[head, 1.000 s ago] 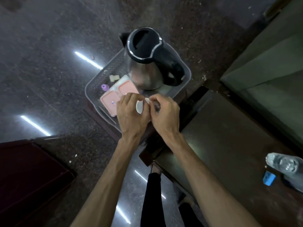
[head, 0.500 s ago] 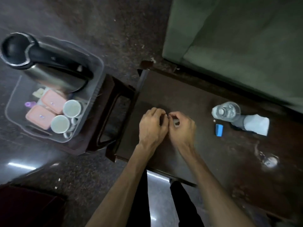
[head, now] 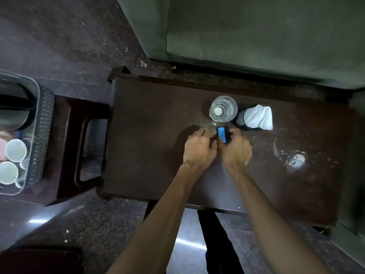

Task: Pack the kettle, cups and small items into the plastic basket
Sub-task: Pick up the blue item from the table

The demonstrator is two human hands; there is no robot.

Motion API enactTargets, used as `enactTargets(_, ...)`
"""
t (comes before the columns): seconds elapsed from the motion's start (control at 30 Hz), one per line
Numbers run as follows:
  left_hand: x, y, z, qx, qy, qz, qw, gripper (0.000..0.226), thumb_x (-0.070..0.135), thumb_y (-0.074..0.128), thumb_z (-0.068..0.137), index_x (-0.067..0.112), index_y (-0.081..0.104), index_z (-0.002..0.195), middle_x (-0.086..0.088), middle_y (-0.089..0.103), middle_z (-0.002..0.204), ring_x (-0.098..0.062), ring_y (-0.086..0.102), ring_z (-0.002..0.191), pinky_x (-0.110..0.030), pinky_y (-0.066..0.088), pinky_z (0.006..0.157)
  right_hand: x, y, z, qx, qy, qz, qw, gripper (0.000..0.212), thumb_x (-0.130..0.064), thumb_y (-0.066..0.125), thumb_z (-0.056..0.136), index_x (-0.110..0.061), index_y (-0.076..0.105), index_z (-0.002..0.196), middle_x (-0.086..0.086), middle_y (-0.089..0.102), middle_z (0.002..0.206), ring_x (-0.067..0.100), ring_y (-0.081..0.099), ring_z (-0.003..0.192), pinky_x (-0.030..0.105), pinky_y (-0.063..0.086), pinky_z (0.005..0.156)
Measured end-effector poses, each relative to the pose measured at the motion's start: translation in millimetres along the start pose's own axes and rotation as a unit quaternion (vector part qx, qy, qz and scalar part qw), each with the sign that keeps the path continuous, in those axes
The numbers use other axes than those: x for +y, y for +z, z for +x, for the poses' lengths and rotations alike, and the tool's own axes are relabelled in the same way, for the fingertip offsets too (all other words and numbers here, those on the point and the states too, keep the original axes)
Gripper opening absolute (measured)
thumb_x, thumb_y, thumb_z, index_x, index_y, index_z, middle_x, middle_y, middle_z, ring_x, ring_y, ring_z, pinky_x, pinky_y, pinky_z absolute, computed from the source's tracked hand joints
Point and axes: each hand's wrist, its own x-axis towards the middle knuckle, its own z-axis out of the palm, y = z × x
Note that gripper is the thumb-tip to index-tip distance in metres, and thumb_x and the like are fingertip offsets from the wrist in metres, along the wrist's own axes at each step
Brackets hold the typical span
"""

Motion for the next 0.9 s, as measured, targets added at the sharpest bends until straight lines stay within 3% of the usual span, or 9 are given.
enactTargets(0.07, -1, 4, 2, -0.009, -0.007, 0.01, 1.0, 0.029, 0.029, 0.061, 0.096, 0.01, 0.068, 0.118, -0.011, 0.067, 0.12, -0.033, 0.063, 0.109, -0.044, 0.048, 0.097, 5, 7, 8, -0.024, -0.003, -0.01, 1.0, 0.048, -0.04, 0.077, 0.086, -0.02, 0.065, 0.128, 0.012, 0.073, 0.121, 0.038, 0.069, 0.112, 0.043, 0.054, 0.09)
enactTargets(0.2, -9, 0, -1, -0.01, -0.023, 0.018, 1.0, 0.032, 0.029, 0.06, 0.097, 0.009, 0.067, 0.122, -0.011, 0.066, 0.122, -0.034, 0.063, 0.111, -0.045, 0.047, 0.098, 0, 14, 10, -0.033, -0.013, -0.017, 0.999, 0.03, -0.036, 0.073, 0.088, -0.018, 0.072, 0.112, 0.015, 0.076, 0.107, 0.041, 0.072, 0.102, 0.042, 0.055, 0.082)
enactTargets(0.4, -38, -26, -14, 0.051, -0.063, -0.049, 0.996, 0.037, 0.026, 0.065, 0.093, 0.015, 0.063, 0.128, -0.007, 0.066, 0.122, -0.031, 0.066, 0.11, -0.043, 0.053, 0.093, -37, 17, -19, -0.066, -0.067, 0.058, 0.994, 0.023, -0.032, 0.076, 0.084, -0.019, 0.077, 0.103, 0.004, 0.08, 0.093, 0.03, 0.074, 0.089, 0.03, 0.05, 0.071)
enactTargets(0.57, -87, -78, -35, 0.142, -0.086, -0.097, 0.981, 0.044, 0.023, 0.065, 0.093, 0.019, 0.061, 0.137, -0.001, 0.064, 0.129, -0.025, 0.07, 0.103, -0.043, 0.057, 0.087, -102, 28, -61, -0.121, -0.175, 0.126, 0.969, 0.011, -0.022, 0.072, 0.085, -0.016, 0.075, 0.094, 0.0, 0.076, 0.082, 0.019, 0.071, 0.077, 0.037, 0.057, 0.071)
enactTargets(0.73, -155, -149, -70, 0.239, -0.109, -0.156, 0.952, 0.028, 0.015, 0.061, 0.094, 0.013, 0.072, 0.12, -0.001, 0.07, 0.116, -0.021, 0.071, 0.094, -0.043, 0.059, 0.082, -192, 56, -114, -0.159, -0.258, 0.145, 0.942, 0.02, -0.017, 0.073, 0.084, -0.021, 0.078, 0.103, -0.004, 0.071, 0.096, 0.014, 0.067, 0.081, 0.035, 0.057, 0.076)
enactTargets(0.9, -230, -221, -111, 0.377, -0.144, -0.191, 0.894, 0.02, 0.003, 0.064, 0.09, 0.01, 0.074, 0.105, -0.002, 0.072, 0.098, -0.018, 0.068, 0.081, -0.042, 0.057, 0.074, -287, 85, -177, -0.198, -0.344, 0.169, 0.902, 0.023, -0.021, 0.076, 0.082, -0.018, 0.077, 0.106, -0.005, 0.071, 0.098, 0.013, 0.069, 0.081, 0.037, 0.06, 0.076)
